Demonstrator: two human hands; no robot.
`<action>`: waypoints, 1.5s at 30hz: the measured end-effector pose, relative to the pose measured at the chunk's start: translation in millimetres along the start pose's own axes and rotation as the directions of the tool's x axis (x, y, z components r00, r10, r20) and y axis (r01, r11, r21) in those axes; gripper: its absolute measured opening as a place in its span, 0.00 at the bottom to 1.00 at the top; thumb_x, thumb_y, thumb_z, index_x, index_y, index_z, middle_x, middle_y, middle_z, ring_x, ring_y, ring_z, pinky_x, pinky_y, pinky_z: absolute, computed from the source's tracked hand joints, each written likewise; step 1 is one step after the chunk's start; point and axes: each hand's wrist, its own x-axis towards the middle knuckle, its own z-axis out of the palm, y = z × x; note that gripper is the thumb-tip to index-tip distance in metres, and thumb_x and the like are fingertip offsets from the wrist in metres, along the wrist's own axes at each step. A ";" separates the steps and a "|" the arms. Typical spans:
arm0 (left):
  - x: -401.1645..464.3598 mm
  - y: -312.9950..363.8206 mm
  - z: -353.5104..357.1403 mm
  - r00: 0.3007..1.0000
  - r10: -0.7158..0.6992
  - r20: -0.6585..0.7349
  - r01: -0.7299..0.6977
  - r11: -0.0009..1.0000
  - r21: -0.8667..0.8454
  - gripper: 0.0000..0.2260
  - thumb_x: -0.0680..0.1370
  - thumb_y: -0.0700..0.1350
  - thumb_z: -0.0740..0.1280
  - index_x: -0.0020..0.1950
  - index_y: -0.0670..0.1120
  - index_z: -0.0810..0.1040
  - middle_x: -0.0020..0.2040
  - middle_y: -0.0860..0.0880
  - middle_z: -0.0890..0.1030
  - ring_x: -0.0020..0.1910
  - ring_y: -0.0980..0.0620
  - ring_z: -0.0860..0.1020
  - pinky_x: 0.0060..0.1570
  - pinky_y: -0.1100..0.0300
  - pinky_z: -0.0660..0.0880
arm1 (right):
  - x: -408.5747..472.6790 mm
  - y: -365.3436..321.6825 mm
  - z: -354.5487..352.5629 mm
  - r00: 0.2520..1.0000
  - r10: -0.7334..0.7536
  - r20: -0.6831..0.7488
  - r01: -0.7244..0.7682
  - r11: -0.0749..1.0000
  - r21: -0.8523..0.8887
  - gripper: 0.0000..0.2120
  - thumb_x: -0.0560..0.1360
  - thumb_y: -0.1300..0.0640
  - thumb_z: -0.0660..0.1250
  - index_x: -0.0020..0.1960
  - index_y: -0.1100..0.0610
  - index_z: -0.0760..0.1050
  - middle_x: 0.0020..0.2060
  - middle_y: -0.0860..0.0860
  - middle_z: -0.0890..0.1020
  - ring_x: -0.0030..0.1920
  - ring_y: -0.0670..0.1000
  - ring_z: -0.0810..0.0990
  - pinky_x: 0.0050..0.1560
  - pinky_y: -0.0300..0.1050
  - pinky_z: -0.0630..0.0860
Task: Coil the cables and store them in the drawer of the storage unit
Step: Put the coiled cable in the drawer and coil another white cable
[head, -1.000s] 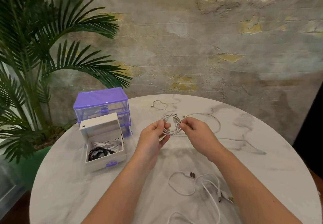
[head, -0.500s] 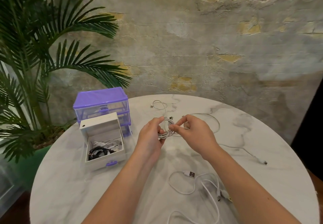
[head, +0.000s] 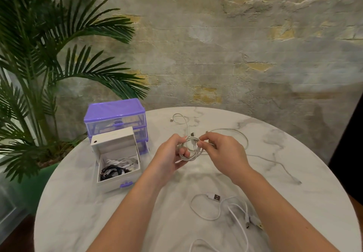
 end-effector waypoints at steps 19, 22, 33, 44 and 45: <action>1.4 -5.4 -6.5 1.000 0.013 -0.012 -0.012 0.995 0.095 0.14 0.73 0.52 0.73 0.48 0.42 0.85 0.37 0.51 0.84 0.40 0.50 0.82 0.53 0.53 0.78 | -1.4 1.7 -3.1 0.997 -0.053 0.058 0.055 0.998 -0.040 0.12 0.76 0.37 0.62 0.50 0.42 0.79 0.27 0.42 0.74 0.33 0.43 0.72 0.36 0.43 0.65; 3.2 -7.8 -6.7 0.999 0.003 -0.034 -0.001 0.998 0.062 0.13 0.71 0.51 0.75 0.46 0.42 0.84 0.35 0.51 0.84 0.41 0.48 0.83 0.51 0.53 0.80 | -1.3 0.2 -3.6 0.997 -0.053 0.060 0.058 0.996 -0.073 0.13 0.76 0.37 0.62 0.50 0.43 0.80 0.28 0.43 0.74 0.36 0.46 0.73 0.37 0.44 0.66; 2.4 -5.0 0.2 0.994 -0.102 0.037 0.103 0.994 -0.023 0.11 0.73 0.50 0.72 0.49 0.43 0.82 0.38 0.49 0.84 0.35 0.50 0.83 0.51 0.51 0.81 | 1.4 4.6 -1.5 0.999 -0.002 0.052 -0.004 0.992 0.127 0.08 0.75 0.42 0.67 0.47 0.44 0.82 0.24 0.36 0.74 0.32 0.40 0.72 0.35 0.42 0.65; 6.5 -6.8 -1.9 0.985 -0.173 -0.001 0.173 0.985 -0.030 0.09 0.78 0.46 0.66 0.40 0.44 0.78 0.29 0.50 0.77 0.26 0.52 0.77 0.55 0.40 0.78 | -4.5 -10.1 -1.5 0.991 -0.090 0.099 0.098 0.992 -0.084 0.11 0.77 0.41 0.64 0.51 0.44 0.82 0.35 0.43 0.79 0.41 0.46 0.76 0.41 0.42 0.67; 7.6 -7.8 -3.1 0.986 -0.168 -0.018 0.168 0.986 -0.007 0.09 0.77 0.47 0.66 0.40 0.44 0.78 0.29 0.50 0.76 0.25 0.54 0.75 0.57 0.41 0.77 | -5.4 -12.9 -1.5 0.987 -0.113 0.111 0.128 0.982 -0.136 0.11 0.78 0.41 0.63 0.52 0.43 0.81 0.36 0.44 0.80 0.42 0.47 0.77 0.41 0.42 0.66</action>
